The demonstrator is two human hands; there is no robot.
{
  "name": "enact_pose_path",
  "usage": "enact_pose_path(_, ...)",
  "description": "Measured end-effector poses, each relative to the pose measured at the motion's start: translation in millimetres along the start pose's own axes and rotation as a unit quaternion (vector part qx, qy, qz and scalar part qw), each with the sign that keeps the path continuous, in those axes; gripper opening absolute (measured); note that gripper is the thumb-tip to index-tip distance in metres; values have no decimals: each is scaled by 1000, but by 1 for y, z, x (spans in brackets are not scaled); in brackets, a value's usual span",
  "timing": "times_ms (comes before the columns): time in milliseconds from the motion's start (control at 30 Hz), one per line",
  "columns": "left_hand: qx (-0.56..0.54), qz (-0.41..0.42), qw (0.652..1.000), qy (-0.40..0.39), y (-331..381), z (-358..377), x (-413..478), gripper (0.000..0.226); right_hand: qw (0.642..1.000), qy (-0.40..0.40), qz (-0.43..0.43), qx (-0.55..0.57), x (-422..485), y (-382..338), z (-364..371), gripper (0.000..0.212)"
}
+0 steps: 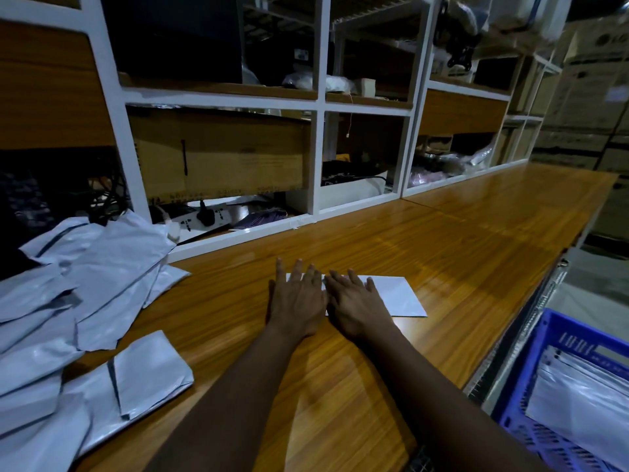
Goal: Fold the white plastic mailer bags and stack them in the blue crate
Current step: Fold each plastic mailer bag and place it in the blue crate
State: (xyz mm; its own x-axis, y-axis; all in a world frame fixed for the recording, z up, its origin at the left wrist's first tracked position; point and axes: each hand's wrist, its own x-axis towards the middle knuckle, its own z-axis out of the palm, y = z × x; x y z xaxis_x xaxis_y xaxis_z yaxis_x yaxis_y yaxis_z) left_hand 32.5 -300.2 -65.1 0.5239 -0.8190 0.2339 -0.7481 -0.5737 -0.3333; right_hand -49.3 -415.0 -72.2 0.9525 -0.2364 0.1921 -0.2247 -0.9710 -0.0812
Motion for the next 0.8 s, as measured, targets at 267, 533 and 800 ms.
enact_pose_path(267, 20, 40, 998, -51, -16, 2, 4, 60, 993, -76, -11, -92, 3, 21, 2, 58)
enact_pose_path(533, -21, -33, 987, -156, -46, 9, -2, 61, 984, -90, 22, -150, -18, 67, -14, 66)
enact_pose_path(800, -49, -107, 992, -48, -33, 10, -14, 64, 980, 27, 102, -169, -30, 68, -2, 42)
